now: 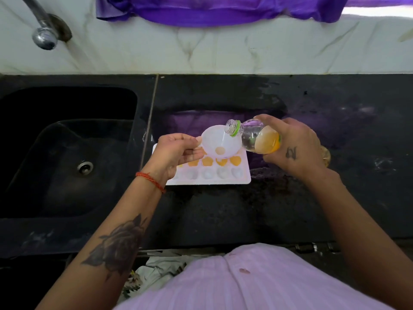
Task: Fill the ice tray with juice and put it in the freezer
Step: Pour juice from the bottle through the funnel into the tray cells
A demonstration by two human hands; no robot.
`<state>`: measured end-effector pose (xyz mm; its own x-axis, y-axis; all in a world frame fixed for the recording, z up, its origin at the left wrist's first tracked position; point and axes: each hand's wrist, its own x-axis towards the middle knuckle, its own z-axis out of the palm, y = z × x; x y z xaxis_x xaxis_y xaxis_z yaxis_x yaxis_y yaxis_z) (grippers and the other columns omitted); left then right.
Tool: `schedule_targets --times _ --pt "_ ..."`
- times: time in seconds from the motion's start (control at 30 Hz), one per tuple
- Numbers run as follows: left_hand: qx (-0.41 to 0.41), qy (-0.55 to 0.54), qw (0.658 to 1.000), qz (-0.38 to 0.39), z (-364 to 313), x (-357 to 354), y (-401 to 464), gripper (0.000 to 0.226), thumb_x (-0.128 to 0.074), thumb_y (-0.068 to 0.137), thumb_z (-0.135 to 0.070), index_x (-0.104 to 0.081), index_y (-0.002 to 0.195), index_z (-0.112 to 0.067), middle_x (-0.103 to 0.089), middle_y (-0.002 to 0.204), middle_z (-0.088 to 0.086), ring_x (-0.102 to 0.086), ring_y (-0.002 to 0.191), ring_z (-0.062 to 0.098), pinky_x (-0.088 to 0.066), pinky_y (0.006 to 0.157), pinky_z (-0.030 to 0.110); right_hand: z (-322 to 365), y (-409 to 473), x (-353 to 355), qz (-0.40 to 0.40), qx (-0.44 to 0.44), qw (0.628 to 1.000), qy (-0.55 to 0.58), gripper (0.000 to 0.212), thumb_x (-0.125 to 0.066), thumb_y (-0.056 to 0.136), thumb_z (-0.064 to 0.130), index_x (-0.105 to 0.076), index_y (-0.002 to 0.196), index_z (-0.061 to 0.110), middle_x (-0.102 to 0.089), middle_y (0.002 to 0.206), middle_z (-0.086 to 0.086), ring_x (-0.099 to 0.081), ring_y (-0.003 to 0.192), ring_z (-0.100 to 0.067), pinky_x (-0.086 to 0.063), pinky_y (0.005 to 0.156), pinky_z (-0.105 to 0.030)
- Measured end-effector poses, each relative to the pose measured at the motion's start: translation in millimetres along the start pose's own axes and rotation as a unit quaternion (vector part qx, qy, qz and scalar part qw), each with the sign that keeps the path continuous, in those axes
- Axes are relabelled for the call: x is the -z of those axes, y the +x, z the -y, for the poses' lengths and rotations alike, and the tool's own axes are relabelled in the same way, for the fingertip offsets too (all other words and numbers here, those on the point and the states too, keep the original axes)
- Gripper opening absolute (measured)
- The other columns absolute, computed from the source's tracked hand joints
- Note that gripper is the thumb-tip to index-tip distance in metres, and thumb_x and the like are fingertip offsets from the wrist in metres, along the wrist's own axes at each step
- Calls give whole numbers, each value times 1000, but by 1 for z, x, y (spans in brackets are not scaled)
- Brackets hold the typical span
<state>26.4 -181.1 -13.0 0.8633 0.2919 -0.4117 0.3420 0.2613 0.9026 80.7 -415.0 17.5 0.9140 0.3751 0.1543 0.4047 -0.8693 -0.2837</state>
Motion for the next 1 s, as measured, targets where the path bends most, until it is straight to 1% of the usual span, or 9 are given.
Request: schedule_targets --times 0.07,0.23,0.33,0.43,0.63,0.8,1.0 --pt "-6 -4 1000 -13 -2 14 -5 12 -68 81 -5 -63 70 -4 -68 51 3 -68 51 13 -54 50 17 12 2 -3 4 14 1000 19 78 -78 62 19 -46 131 38 -61 103 -10 -55 95 -33 -43 81 -41" --pt "-21 -10 998 -63 -4 57 -22 10 -68 81 -5 -64 71 -4 -70 54 2 -69 53 13 -54 51 17 45 9 -15 24 47 998 37 82 -81 59 19 -46 130 40 -59 102 -7 -54 96 -30 -42 81 -40" --pt "-27 -6 994 -103 -3 82 -32 12 -66 82 -5 -63 71 -5 -69 52 1 -69 52 11 -54 50 17 63 12 -23 31 68 996 42 83 -82 58 20 -45 130 41 -60 104 -6 -54 96 -29 -41 80 -38" --pt "-24 -11 991 -130 2 106 -40 10 -66 82 -5 -64 73 -5 -70 55 1 -69 54 11 -54 51 17 79 15 -31 35 87 994 48 83 -81 58 20 -45 130 42 -60 102 -6 -54 94 -29 -40 78 -37" --pt "-11 -24 991 -133 12 122 -46 9 -68 81 -5 -65 72 -4 -72 59 2 -70 55 13 -55 51 19 97 17 -41 41 97 993 50 83 -82 57 21 -45 130 42 -60 103 -5 -54 95 -29 -38 77 -35" --pt "9 -28 992 -120 17 116 -40 11 -67 82 -3 -63 72 -4 -70 54 2 -69 52 11 -54 49 18 103 13 -44 42 105 993 33 81 -80 59 19 -46 128 41 -61 103 -7 -55 95 -31 -44 79 -41" --pt "13 -32 992 -122 19 114 -37 10 -66 82 -1 -62 73 -2 -69 54 5 -68 51 12 -54 49 18 98 10 -47 45 125 990 -41 73 -74 67 16 -45 130 38 -60 105 -11 -54 95 -34 -39 81 -40"
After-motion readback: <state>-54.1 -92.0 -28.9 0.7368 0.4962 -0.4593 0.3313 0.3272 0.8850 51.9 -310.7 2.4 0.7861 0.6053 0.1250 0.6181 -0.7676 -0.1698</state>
